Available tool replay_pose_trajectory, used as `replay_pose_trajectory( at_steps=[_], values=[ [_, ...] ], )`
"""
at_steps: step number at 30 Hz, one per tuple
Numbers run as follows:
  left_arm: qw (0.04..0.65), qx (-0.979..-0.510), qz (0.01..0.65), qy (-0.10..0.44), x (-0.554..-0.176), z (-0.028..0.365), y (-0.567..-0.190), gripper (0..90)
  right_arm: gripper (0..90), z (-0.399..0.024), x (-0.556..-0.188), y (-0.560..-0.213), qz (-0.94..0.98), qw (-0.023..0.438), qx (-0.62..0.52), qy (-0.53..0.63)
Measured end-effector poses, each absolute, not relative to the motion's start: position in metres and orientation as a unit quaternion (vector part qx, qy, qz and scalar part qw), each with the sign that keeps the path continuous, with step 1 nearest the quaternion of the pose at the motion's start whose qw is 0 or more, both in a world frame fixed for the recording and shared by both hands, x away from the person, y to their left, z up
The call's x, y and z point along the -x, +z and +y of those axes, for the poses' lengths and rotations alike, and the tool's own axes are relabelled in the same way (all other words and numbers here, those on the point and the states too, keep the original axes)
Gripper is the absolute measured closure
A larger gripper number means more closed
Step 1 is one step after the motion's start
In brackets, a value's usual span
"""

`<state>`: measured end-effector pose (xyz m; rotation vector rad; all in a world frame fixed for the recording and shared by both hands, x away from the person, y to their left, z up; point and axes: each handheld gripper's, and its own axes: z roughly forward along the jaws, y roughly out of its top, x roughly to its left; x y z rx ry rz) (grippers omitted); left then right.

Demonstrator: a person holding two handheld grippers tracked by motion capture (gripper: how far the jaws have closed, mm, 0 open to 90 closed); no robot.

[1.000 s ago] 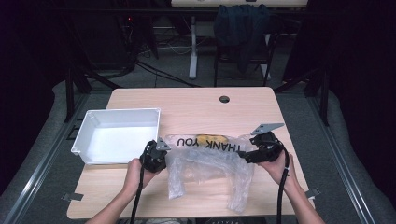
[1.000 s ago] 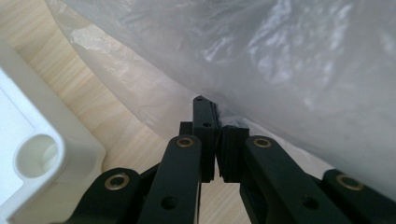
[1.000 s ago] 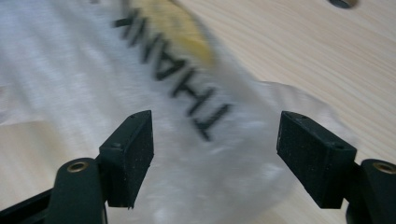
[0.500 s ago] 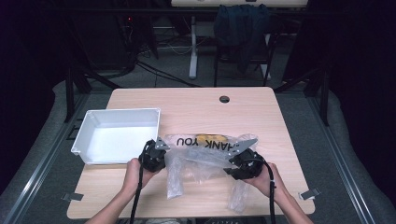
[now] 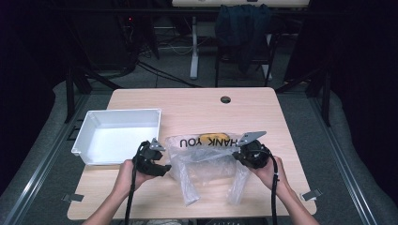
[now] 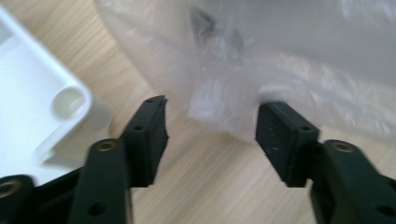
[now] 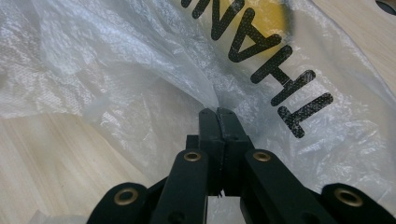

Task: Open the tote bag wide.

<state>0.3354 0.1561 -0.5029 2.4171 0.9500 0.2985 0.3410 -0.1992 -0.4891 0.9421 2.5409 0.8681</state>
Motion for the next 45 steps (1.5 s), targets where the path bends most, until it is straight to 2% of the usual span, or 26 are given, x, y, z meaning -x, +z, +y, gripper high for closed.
replay_pose_trajectory(
  at_steps=[4, 14, 22, 28, 33, 37, 39, 40, 41, 42, 43, 44, 45],
  values=[
    [0.268, -0.887, 0.357, 0.117, -0.332, 0.168, -0.489, 32.7, 89.9, -0.198, -0.346, -0.488, 0.883, 0.15, -0.326, 0.303],
    [0.306, -0.874, 0.346, 0.149, -0.326, 0.169, -0.449, 30.8, 89.9, -0.189, -0.352, -0.488, 0.887, 0.146, -0.318, 0.3],
    [0.319, -0.876, 0.324, 0.164, -0.326, 0.144, -0.428, 30.2, 89.9, -0.184, -0.35, -0.487, 0.893, 0.142, -0.31, 0.293],
    [0.337, -0.876, 0.309, 0.153, -0.327, 0.122, -0.418, 29.6, 89.9, -0.181, -0.348, -0.487, 0.893, 0.14, -0.309, 0.297],
    [0.307, -0.891, 0.285, 0.174, -0.327, 0.096, -0.421, 29.1, 89.9, -0.18, -0.347, -0.486, 0.897, 0.14, -0.303, 0.291],
    [0.255, -0.907, 0.273, 0.196, -0.335, 0.087, -0.436, 36.1, 89.9, -0.182, -0.346, -0.485, 0.896, 0.14, -0.304, 0.293],
    [0.242, -0.911, 0.267, 0.199, -0.339, 0.086, -0.448, 45.0, 90.0, -0.184, -0.346, -0.484, 0.895, 0.141, -0.304, 0.294],
    [0.233, -0.916, 0.262, 0.196, -0.341, 0.086, -0.453, 55.3, 89.9, -0.187, -0.346, -0.483, 0.894, 0.143, -0.307, 0.295],
    [0.227, -0.918, 0.259, 0.196, -0.342, 0.086, -0.459, 59.9, 89.9, -0.188, -0.347, -0.482, 0.893, 0.143, -0.31, 0.295],
    [0.222, -0.92, 0.255, 0.201, -0.344, 0.085, -0.465, 59.9, 89.9, -0.188, -0.347, -0.482, 0.893, 0.143, -0.31, 0.295],
    [0.222, -0.921, 0.25, 0.199, -0.345, 0.085, -0.47, 75.7, 89.8, -0.191, -0.348, -0.479, 0.893, 0.149, -0.307, 0.292],
    [0.226, -0.921, 0.248, 0.198, -0.346, 0.085, -0.474, 75.7, 89.8, -0.191, -0.348, -0.479, 0.893, 0.149, -0.307, 0.292],
    [0.224, -0.922, 0.249, 0.195, -0.347, 0.084, -0.478, 81.6, 89.7, -0.192, -0.348, -0.477, 0.892, 0.151, -0.31, 0.293]
  ],
)
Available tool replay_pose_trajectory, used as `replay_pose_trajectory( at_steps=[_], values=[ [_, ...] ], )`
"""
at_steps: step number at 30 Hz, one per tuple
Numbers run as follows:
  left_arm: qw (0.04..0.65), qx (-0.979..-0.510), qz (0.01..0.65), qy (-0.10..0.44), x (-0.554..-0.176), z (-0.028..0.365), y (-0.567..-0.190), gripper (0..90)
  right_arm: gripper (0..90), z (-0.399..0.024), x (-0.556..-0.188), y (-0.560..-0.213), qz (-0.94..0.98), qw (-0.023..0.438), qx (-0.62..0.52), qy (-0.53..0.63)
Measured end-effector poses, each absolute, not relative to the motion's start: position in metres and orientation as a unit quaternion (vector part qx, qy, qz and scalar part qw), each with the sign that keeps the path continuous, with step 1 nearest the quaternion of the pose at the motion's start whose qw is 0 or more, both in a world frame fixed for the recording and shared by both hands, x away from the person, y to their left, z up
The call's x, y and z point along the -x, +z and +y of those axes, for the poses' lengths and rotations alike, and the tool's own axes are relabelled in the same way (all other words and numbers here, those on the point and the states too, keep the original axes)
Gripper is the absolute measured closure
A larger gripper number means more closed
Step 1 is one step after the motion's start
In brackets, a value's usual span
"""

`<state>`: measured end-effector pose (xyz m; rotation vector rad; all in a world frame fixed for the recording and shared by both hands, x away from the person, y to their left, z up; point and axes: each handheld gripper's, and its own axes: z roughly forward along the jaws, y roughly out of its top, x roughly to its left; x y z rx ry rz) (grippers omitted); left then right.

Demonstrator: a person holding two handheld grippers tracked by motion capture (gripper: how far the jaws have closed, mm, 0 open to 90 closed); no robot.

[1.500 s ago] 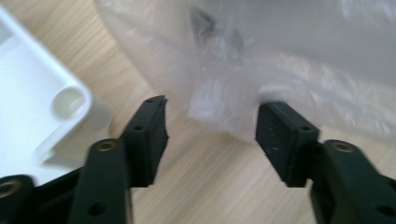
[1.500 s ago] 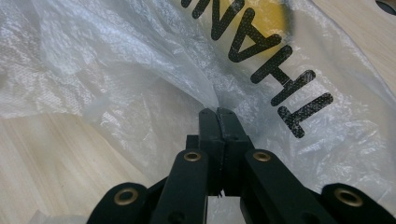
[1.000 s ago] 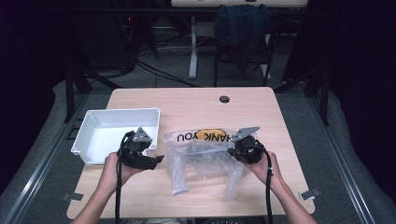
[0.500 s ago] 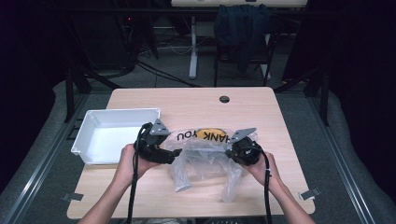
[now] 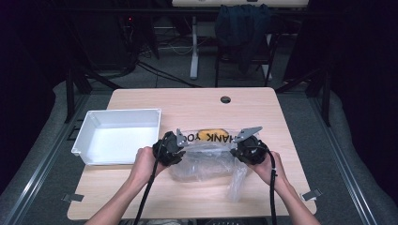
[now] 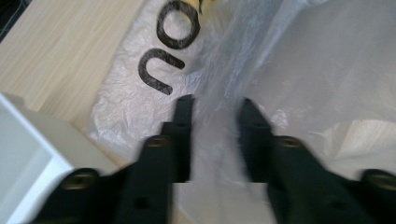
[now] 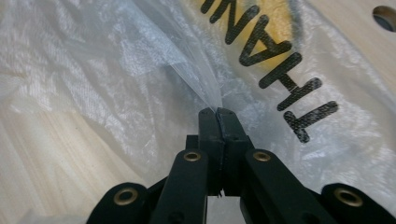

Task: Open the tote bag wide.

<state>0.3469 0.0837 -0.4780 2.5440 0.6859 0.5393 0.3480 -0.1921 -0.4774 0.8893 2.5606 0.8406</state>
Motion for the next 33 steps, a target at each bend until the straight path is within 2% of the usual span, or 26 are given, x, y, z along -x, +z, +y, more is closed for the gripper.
replay_pose_trajectory(
  at_steps=[1, 3, 8, 12, 17, 25, 26, 28, 29, 33],
  values=[
    [0.222, -0.924, 0.247, 0.189, -0.348, 0.083, -0.481, 85.6, 89.2, -0.193, -0.348, -0.476, 0.891, 0.159, -0.31, 0.29],
    [0.217, -0.926, 0.245, 0.187, -0.35, 0.082, -0.485, 87.0, 88.2, -0.193, -0.349, -0.476, 0.893, 0.173, -0.309, 0.278],
    [0.221, -0.922, 0.254, 0.19, -0.351, 0.083, -0.486, 87.6, 81.3, -0.192, -0.353, -0.486, 0.896, 0.215, -0.32, 0.218],
    [0.227, -0.919, 0.257, 0.195, -0.351, 0.085, -0.486, 87.8, 80.8, -0.195, -0.356, -0.488, 0.893, 0.223, -0.332, 0.206],
    [0.228, -0.918, 0.248, 0.209, -0.348, 0.083, -0.482, 87.8, 81.3, -0.196, -0.355, -0.488, 0.889, 0.255, -0.332, 0.186],
    [0.239, -0.912, 0.251, 0.219, -0.353, 0.08, -0.476, 87.8, 74.3, -0.205, -0.359, -0.474, 0.866, 0.303, -0.351, 0.188],
    [0.239, -0.911, 0.253, 0.222, -0.355, 0.079, -0.476, 87.8, 74.3, -0.205, -0.359, -0.474, 0.866, 0.303, -0.351, 0.188],
    [0.243, -0.909, 0.261, 0.218, -0.359, 0.078, -0.477, 87.9, 66.3, -0.208, -0.374, -0.482, 0.862, 0.284, -0.376, 0.189],
    [0.242, -0.908, 0.264, 0.215, -0.362, 0.077, -0.479, 87.9, 66.3, -0.208, -0.374, -0.482, 0.862, 0.284, -0.376, 0.189],
    [0.249, -0.908, 0.277, 0.194, -0.368, 0.077, -0.484, 87.8, 50.5, -0.209, -0.38, -0.486, 0.871, 0.225, -0.378, 0.219]
  ],
)
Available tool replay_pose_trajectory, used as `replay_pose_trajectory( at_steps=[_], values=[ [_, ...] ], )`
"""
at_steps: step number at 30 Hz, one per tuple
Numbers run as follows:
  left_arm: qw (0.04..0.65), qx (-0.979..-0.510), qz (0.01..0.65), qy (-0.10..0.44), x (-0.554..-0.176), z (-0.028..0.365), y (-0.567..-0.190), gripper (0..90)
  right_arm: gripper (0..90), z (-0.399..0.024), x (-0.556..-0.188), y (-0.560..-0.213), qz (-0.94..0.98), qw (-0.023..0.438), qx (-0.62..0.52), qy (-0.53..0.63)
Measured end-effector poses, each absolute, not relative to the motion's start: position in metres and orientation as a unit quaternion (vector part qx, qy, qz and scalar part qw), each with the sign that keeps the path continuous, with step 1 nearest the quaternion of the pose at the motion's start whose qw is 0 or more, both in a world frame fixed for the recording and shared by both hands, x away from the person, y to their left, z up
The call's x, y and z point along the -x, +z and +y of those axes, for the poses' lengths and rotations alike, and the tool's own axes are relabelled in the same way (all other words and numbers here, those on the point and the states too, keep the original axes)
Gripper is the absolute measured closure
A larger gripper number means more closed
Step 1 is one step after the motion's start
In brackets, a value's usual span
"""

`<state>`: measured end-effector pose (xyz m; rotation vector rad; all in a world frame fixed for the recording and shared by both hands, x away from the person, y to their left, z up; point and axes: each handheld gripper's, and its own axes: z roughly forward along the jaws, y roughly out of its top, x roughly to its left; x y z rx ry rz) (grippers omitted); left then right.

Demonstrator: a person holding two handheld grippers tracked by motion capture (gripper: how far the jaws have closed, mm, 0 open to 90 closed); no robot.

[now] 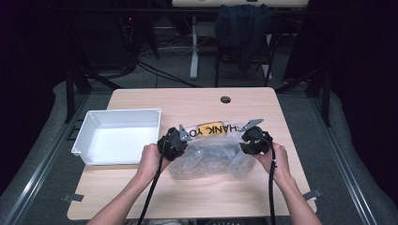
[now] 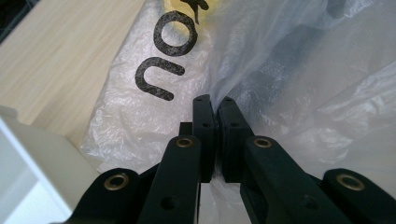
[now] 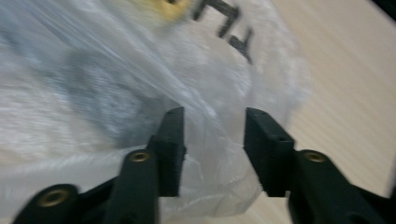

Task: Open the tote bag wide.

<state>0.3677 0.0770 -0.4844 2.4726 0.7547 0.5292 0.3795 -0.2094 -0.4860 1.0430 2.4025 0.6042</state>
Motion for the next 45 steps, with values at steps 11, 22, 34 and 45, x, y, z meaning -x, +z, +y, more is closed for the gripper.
replay_pose_trajectory(
  at_steps=[11, 22, 34, 45],
  values=[
    [0.268, -0.899, 0.294, 0.183, -0.372, 0.082, -0.486, 84.8, 27.1, -0.172, -0.334, -0.461, 0.9, 0.155, -0.28, 0.296],
    [0.272, -0.897, 0.302, 0.175, -0.374, 0.084, -0.491, 83.7, 16.6, -0.129, -0.333, -0.51, 0.931, 0.165, -0.226, 0.233],
    [0.269, -0.9, 0.295, 0.172, -0.373, 0.082, -0.493, 82.0, 90.0, -0.135, -0.341, -0.517, 0.928, 0.167, -0.258, 0.212],
    [0.269, -0.9, 0.299, 0.171, -0.374, 0.081, -0.495, 82.5, 11.5, -0.123, -0.327, -0.507, 0.922, 0.155, -0.24, 0.261]
  ],
)
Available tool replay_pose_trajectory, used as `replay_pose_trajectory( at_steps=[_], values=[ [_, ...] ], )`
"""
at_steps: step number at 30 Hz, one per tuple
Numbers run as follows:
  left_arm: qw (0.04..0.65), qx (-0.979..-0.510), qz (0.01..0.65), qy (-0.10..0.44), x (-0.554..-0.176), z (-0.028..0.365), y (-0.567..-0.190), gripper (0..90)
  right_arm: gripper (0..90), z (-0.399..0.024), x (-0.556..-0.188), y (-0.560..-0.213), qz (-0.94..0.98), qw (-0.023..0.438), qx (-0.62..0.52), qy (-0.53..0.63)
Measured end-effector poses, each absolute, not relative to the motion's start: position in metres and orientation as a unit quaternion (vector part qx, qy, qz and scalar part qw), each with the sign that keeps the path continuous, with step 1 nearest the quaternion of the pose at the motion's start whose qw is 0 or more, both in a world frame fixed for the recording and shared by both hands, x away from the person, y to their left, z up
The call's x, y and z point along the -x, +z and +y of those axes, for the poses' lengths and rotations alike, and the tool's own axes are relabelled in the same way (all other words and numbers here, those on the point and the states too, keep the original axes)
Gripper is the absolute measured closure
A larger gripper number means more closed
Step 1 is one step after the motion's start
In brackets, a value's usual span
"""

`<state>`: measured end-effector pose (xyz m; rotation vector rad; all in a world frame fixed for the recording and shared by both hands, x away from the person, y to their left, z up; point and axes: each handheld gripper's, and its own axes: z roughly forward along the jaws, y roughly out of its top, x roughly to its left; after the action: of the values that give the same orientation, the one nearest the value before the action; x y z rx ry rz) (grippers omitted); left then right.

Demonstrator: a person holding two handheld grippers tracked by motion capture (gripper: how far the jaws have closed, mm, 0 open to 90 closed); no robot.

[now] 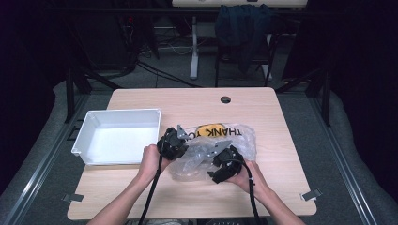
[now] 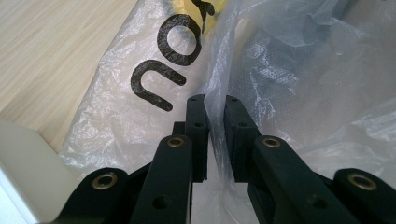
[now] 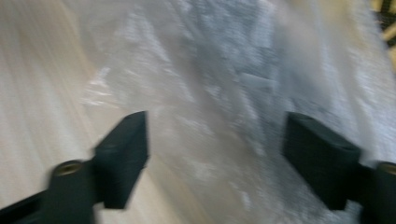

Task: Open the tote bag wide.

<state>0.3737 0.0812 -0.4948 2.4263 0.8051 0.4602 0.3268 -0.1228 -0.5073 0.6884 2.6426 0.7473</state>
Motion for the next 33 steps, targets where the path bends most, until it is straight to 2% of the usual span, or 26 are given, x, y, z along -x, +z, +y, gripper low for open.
replay_pose_trajectory(
  at_steps=[2, 4, 8, 9, 10, 11, 12, 13, 15, 16, 17, 20, 22, 26, 27, 30, 31, 33],
  values=[
    [0.271, -0.899, 0.3, 0.172, -0.373, 0.082, -0.494, 82.4, 4.2, -0.118, -0.32, -0.51, 0.928, 0.155, -0.224, 0.254],
    [0.267, -0.9, 0.298, 0.173, -0.374, 0.083, -0.494, 82.4, 1.4, -0.114, -0.314, -0.517, 0.931, 0.15, -0.219, 0.252],
    [0.27, -0.899, 0.298, 0.172, -0.373, 0.082, -0.493, 81.9, 0.7, -0.11, -0.308, -0.53, 0.938, 0.153, -0.205, 0.234],
    [0.271, -0.899, 0.298, 0.172, -0.373, 0.082, -0.493, 81.9, 4.3, -0.109, -0.307, -0.532, 0.935, 0.159, -0.208, 0.238],
    [0.271, -0.899, 0.297, 0.172, -0.373, 0.082, -0.493, 81.7, 18.4, -0.108, -0.309, -0.532, 0.933, 0.168, -0.214, 0.234],
    [0.271, -0.899, 0.297, 0.171, -0.373, 0.082, -0.493, 81.7, 18.4, -0.108, -0.309, -0.532, 0.933, 0.168, -0.214, 0.234],
    [0.271, -0.9, 0.296, 0.17, -0.373, 0.082, -0.494, 81.8, 32.1, -0.11, -0.311, -0.528, 0.929, 0.171, -0.221, 0.243],
    [0.272, -0.9, 0.296, 0.169, -0.373, 0.082, -0.494, 81.8, 32.1, -0.11, -0.311, -0.528, 0.929, 0.171, -0.221, 0.243],
    [0.273, -0.899, 0.297, 0.167, -0.374, 0.083, -0.494, 81.8, 44.2, -0.114, -0.312, -0.524, 0.922, 0.169, -0.227, 0.265],
    [0.274, -0.899, 0.298, 0.167, -0.374, 0.084, -0.494, 81.8, 61.6, -0.117, -0.312, -0.519, 0.919, 0.175, -0.226, 0.273],
    [0.274, -0.899, 0.3, 0.165, -0.374, 0.084, -0.494, 81.8, 61.6, -0.117, -0.312, -0.519, 0.919, 0.175, -0.226, 0.273],
    [0.275, -0.899, 0.299, 0.162, -0.374, 0.084, -0.494, 79.9, 83.1, -0.118, -0.312, -0.518, 0.917, 0.178, -0.227, 0.274],
    [0.277, -0.899, 0.299, 0.161, -0.374, 0.083, -0.494, 79.1, 90.0, -0.118, -0.312, -0.518, 0.921, 0.175, -0.223, 0.267],
    [0.279, -0.897, 0.301, 0.165, -0.374, 0.084, -0.493, 79.7, 89.1, -0.12, -0.311, -0.516, 0.92, 0.167, -0.222, 0.275],
    [0.281, -0.897, 0.302, 0.162, -0.374, 0.084, -0.493, 80.1, 79.9, -0.121, -0.31, -0.515, 0.92, 0.163, -0.22, 0.28],
    [0.279, -0.896, 0.304, 0.163, -0.375, 0.085, -0.494, 81.2, 42.3, -0.124, -0.306, -0.509, 0.919, 0.14, -0.228, 0.289],
    [0.28, -0.896, 0.305, 0.161, -0.375, 0.085, -0.494, 81.2, 33.3, -0.123, -0.304, -0.51, 0.916, 0.137, -0.232, 0.296],
    [0.282, -0.895, 0.306, 0.16, -0.375, 0.084, -0.495, 81.1, 24.9, -0.122, -0.3, -0.511, 0.915, 0.135, -0.232, 0.3]
  ],
)
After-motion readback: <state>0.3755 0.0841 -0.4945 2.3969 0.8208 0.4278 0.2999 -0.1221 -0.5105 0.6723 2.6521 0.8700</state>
